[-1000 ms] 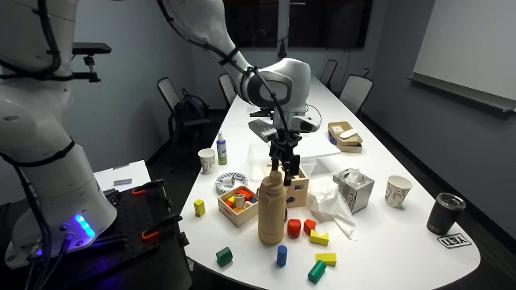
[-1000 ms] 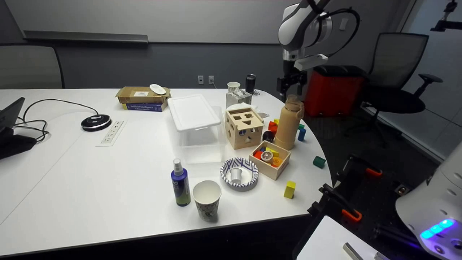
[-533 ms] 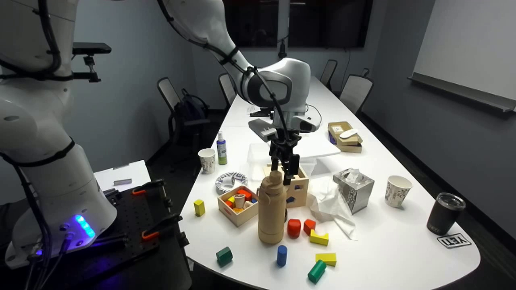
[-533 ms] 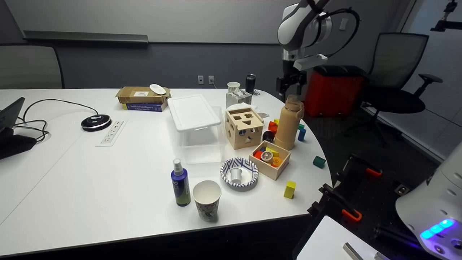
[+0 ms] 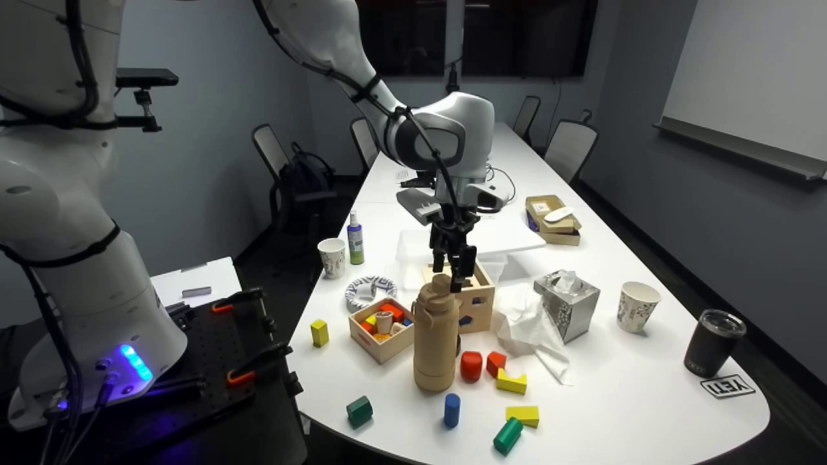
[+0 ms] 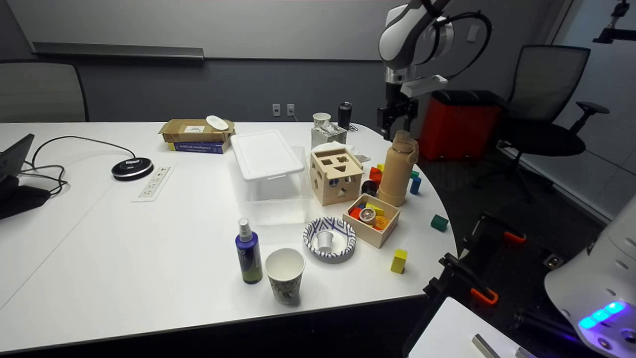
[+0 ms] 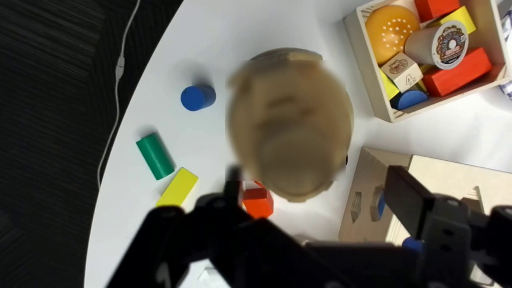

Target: Slightly rotate the water bottle

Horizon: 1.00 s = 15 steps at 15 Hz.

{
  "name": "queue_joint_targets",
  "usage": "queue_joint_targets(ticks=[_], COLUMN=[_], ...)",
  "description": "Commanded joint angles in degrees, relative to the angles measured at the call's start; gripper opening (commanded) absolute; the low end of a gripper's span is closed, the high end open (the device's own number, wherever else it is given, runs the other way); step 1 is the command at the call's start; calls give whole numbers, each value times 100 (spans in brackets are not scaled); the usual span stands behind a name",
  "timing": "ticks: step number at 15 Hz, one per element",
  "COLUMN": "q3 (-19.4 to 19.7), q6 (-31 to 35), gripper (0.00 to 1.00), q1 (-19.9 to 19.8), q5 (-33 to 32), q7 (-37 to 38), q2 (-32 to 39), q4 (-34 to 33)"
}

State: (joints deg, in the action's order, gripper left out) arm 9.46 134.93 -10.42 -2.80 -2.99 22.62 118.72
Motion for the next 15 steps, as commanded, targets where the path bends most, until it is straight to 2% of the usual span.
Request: queue_joint_targets(ticks=[1,6,12,15], q3=[-30,-24,10,83], q6=[-204,-386,-429,-308], gripper=[58,20,20,20], q1=[-13,-32,-45,-13], q5=[77,83,74,62], q7=[46,31,84,413], q2=[-215,-308,-295,-307], q4=[94,79,25,19])
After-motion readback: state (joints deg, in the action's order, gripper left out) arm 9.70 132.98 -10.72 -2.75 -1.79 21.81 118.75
